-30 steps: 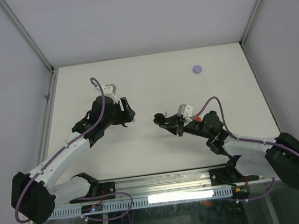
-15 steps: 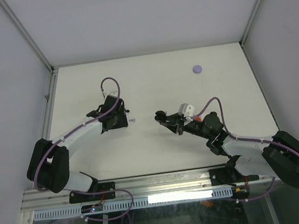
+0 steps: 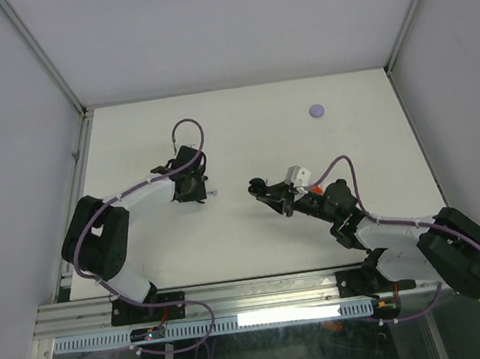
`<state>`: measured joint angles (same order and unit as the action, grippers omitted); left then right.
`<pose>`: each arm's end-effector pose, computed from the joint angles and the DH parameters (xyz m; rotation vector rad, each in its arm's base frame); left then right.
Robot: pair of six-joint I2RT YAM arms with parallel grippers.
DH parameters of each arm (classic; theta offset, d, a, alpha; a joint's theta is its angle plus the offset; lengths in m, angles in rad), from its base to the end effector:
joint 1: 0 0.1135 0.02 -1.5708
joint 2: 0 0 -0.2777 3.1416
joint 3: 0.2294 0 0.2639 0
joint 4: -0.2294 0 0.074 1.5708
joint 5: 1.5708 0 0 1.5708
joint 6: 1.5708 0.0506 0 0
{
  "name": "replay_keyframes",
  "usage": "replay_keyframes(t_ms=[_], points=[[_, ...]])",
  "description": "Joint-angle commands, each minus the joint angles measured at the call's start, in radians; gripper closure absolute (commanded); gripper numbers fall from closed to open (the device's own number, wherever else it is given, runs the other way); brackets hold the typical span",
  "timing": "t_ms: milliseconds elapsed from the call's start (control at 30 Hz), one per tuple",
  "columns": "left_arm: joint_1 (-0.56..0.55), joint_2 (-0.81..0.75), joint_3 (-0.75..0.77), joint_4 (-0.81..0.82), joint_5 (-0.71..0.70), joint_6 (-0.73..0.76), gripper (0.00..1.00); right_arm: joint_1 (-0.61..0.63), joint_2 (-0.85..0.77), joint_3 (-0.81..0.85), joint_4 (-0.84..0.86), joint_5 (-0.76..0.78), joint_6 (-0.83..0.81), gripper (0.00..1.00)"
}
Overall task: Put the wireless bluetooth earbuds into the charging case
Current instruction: Pick up the earbud from the center of the board.
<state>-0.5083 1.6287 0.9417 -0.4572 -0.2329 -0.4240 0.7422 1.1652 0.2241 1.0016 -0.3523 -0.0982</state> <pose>0.2886 -0.1474 0.1620 0.0447 2.6588 0.0190 0.1588 0.1694 0.2037 -0.8929 1.2855 0.7767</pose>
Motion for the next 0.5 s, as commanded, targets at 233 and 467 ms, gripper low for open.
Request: replay_keyframes(t_ms=[233, 467], points=[[0.007, 0.028, 0.052, -0.028, 0.016, 0.021, 0.69, 0.006, 0.001, 0.008, 0.074, 0.012, 0.000, 1.00], [-0.006, 0.059, 0.067, -0.041, -0.005, 0.027, 0.73, 0.006, 0.002, 0.009, 0.072, 0.013, 0.000, 1.00]])
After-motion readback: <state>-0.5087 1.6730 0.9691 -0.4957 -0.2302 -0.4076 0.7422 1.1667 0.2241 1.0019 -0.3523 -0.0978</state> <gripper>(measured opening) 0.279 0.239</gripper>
